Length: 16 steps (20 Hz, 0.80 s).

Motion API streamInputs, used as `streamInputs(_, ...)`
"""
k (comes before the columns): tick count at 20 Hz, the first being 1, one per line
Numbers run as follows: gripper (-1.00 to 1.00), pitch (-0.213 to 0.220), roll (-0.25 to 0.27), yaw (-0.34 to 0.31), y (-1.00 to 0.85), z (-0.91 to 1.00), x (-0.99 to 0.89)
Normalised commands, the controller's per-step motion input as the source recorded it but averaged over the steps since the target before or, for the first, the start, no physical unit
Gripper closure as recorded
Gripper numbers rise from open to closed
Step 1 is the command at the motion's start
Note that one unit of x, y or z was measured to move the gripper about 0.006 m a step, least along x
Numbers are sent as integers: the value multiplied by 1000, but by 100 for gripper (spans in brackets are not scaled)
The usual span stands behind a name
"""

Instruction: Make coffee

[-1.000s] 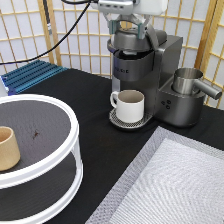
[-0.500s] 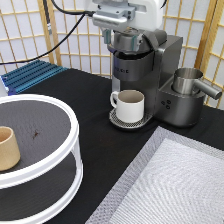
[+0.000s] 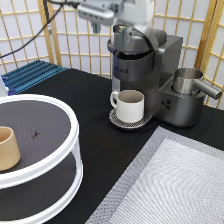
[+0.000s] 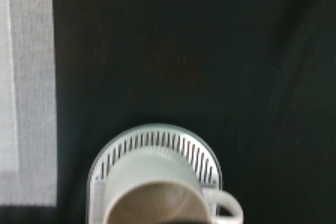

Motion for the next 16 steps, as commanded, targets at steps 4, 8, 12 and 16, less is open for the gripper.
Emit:
streamInputs(4,-100,-72,-32,-38,976,927,-34)
streamInputs(8,-100,-26,-151,-86,865,381,289)
streamInputs(12,-100,-13,-188,-93,509,-26,279)
streamInputs(16,-100,-4,-184,-93,189,-137,130)
